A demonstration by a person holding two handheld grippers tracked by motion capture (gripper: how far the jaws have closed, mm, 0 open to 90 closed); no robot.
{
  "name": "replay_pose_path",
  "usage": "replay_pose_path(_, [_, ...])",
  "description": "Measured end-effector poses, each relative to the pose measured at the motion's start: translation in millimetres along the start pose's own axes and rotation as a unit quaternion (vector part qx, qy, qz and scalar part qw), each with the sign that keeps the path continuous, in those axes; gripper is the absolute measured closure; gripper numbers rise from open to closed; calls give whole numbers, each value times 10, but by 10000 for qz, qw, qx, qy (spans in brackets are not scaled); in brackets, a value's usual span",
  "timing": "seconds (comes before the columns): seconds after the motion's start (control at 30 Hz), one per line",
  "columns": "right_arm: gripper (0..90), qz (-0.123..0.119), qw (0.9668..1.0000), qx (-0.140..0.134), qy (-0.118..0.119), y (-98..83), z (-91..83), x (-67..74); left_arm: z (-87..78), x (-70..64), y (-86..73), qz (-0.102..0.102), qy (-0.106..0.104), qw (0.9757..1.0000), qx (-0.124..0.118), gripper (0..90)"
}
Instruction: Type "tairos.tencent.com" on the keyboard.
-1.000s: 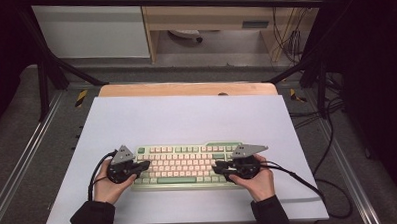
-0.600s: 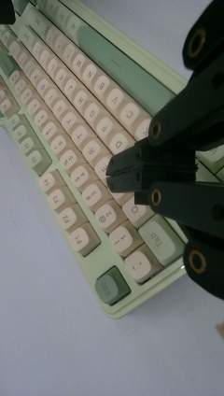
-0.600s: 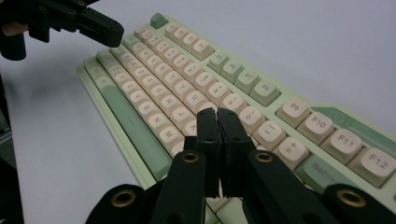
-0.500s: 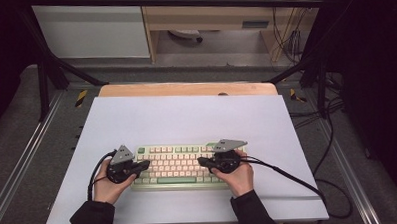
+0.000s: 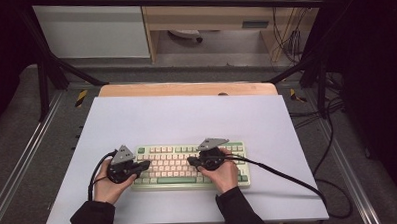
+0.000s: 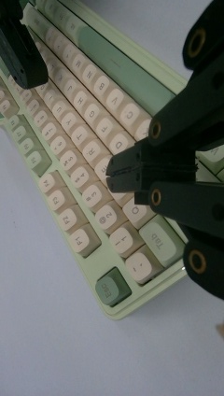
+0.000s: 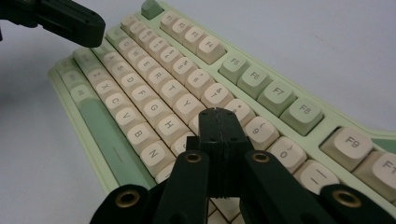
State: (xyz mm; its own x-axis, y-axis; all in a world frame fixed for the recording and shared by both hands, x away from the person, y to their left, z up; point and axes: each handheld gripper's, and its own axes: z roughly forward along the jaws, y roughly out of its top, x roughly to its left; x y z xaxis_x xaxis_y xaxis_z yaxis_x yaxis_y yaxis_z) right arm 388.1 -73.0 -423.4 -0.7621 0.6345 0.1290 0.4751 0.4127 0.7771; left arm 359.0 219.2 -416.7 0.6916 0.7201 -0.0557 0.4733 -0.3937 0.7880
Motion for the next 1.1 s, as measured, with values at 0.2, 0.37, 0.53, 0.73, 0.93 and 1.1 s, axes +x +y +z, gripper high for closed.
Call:
replay_pose_path(0.2, [900,28,10000,43,-68,-9,64,-25,1,-2,1,3,3,10000,-2,899])
replay_pose_path(0.37, [900,56,9999,80,-75,-22,94,-32,5,-2,0,2,1,10000,9,899])
replay_pose_path(0.53, [900,-1,9999,101,-104,-39,116,-30,7,-5,1,7,-6,10000,13,899])
replay_pose_path(0.73, [900,-43,10000,51,-73,-8,17,-14,0,-4,0,5,-1,10000,6,899])
replay_pose_path(0.93, [900,-128,9999,-48,-60,14,-184,-34,-10,-8,5,10,-1,10000,-12,899])
replay_pose_path(1.1, [900,-37,10000,-73,6,-69,-345,-97,-3,-19,9,21,6,10000,-12,899])
